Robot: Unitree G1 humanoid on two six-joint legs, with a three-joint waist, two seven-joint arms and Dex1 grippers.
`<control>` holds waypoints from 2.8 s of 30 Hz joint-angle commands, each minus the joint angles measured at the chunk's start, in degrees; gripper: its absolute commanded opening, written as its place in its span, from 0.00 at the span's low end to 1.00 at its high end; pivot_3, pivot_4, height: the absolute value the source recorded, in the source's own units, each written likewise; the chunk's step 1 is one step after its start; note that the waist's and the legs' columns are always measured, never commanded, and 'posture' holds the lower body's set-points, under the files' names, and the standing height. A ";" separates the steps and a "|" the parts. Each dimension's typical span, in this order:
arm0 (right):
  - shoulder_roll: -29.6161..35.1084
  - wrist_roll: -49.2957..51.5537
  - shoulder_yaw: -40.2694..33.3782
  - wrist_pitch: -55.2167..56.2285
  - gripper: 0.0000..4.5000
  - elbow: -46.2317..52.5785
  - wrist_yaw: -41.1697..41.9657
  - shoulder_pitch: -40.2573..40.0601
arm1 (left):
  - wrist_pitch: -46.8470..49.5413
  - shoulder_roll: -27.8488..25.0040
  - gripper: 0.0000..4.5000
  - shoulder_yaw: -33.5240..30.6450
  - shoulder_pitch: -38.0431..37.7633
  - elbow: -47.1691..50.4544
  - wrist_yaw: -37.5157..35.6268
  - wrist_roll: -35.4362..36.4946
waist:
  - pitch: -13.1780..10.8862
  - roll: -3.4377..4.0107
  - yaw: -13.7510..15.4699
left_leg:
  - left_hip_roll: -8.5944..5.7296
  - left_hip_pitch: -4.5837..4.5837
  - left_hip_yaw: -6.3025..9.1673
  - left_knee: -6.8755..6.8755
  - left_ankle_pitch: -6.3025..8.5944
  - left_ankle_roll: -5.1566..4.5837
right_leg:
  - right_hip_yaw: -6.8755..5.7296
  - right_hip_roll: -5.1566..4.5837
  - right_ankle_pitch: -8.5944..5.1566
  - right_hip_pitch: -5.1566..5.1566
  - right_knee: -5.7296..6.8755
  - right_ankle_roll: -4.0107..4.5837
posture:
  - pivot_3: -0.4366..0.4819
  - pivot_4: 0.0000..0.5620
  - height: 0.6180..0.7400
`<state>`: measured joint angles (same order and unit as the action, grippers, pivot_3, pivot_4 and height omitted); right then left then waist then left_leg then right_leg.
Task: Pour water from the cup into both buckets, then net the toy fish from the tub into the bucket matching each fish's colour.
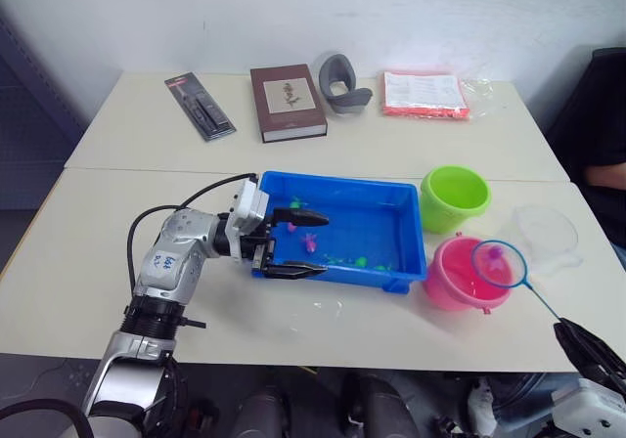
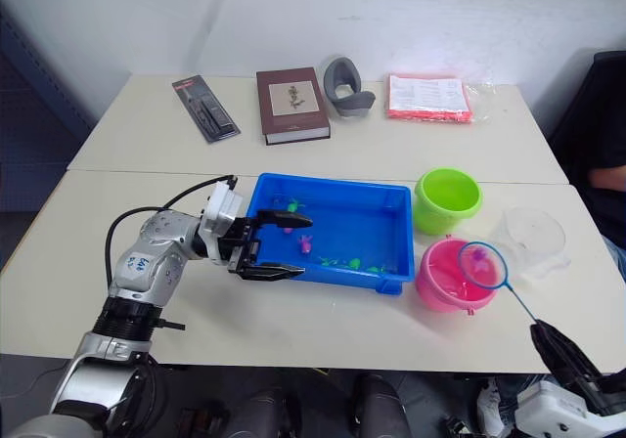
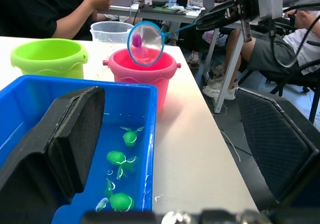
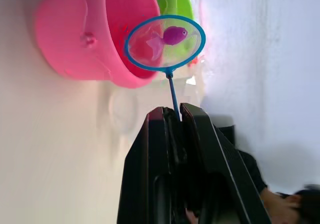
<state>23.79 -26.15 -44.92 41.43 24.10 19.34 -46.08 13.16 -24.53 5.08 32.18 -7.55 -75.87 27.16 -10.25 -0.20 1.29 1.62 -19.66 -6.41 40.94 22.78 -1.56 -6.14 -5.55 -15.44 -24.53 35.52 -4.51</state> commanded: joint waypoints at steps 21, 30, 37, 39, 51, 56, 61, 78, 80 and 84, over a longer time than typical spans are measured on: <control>4.51 -17.31 -6.71 5.96 0.00 0.09 -17.38 0.98 | -2.34 0.88 0.99 -0.24 -0.86 1.54 1.50 -0.35 | 0.00 0.01 -0.59 | 0.07 0.33 -0.30 -0.06 0.02 0.07 | 0.29 0.01 -0.06 0.02 0.18 0.09 | 0.48 0.27 1.00; 10.47 21.33 9.45 -10.10 0.00 10.68 -2.47 0.39 | -3.57 -1.53 0.99 -2.66 -0.75 -0.27 1.81 -0.80 | -0.01 -0.01 -1.52 | 0.13 0.37 -0.27 -0.07 0.02 0.06 | 0.30 -0.08 -0.07 0.04 0.19 0.10 | 0.48 0.27 1.00; 27.53 61.14 21.05 -48.67 0.00 22.18 5.53 14.13 | -3.71 -10.76 0.99 -8.83 -4.17 -1.73 2.52 -0.97 | -0.04 -0.07 -2.11 | 0.28 0.46 -0.14 -0.07 0.04 0.04 | 0.15 -0.33 -0.15 0.04 0.34 0.26 | 0.48 0.27 1.00; 30.60 65.44 22.75 -56.43 0.00 21.68 4.88 20.76 | -3.26 -12.83 0.99 -10.33 -5.14 -1.30 2.93 -0.55 | -0.06 -0.10 -1.59 | 0.22 0.43 -0.13 -0.02 0.05 0.02 | 0.06 -0.48 -0.14 0.02 0.36 0.26 | 0.48 0.27 1.00; 35.95 57.14 51.31 -82.44 0.00 7.02 13.88 61.05 | -3.56 -21.14 0.99 -11.38 -8.98 -1.12 2.10 -3.65 | -0.07 -0.11 -0.54 | -0.01 -0.20 0.11 0.05 0.11 -0.08 | -0.47 -0.81 -0.09 -0.23 0.10 0.17 | 0.48 0.27 1.00; 32.88 52.64 58.33 -84.99 0.00 2.53 18.55 69.18 | -3.92 -21.62 0.99 -11.17 -9.74 -0.76 2.31 -4.20 | -0.07 -0.11 -0.63 | -0.03 -0.70 0.06 0.16 0.07 -0.09 | -0.81 -0.60 -0.04 -0.74 0.41 0.08 | 0.48 0.27 1.00; 29.19 48.23 63.83 -87.35 0.00 -2.69 22.61 76.79 | -3.11 -21.44 0.99 -12.10 -10.46 -0.33 3.67 -3.78 | -0.07 -0.11 -1.11 | -0.02 -0.73 0.01 0.17 0.06 -0.11 | -0.97 -0.36 0.00 -0.75 0.38 0.01 | 0.48 0.27 1.00; 16.28 49.58 61.89 -93.01 0.00 -7.81 28.44 82.94 | -2.11 -21.70 0.99 -12.06 -11.46 2.03 4.03 -3.44 | -0.06 -0.11 -1.47 | 0.02 -0.77 0.03 0.16 0.04 -0.08 | -1.02 -0.30 0.00 -0.80 0.38 0.00 | 0.48 0.27 1.00; 15.55 51.90 58.78 -95.29 0.00 -6.25 27.95 82.31 | -2.03 -21.73 0.99 -12.02 -11.40 2.07 3.97 -3.44 | -0.06 -0.11 -1.41 | 0.02 -0.77 0.02 0.16 0.04 -0.08 | -1.01 -0.30 0.00 -0.80 0.39 0.00 | 0.48 0.27 1.00; 15.36 57.24 51.34 -99.70 0.00 -2.22 27.05 79.40 | -2.06 -21.54 0.99 -11.63 -10.79 1.80 3.75 -3.54 | -0.06 -0.11 -1.31 | 0.01 -0.79 0.04 0.16 0.04 -0.08 | -1.03 -0.31 0.00 -0.79 0.38 0.00 | 0.48 0.27 1.00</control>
<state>39.05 28.18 10.62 -56.73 18.44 46.63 33.94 11.26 -45.57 -5.72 21.12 -7.19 -71.98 23.03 -10.31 -0.32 -0.02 1.63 -20.45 -6.36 41.10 22.82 -1.64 -7.17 -5.86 -15.44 -25.33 35.89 -4.50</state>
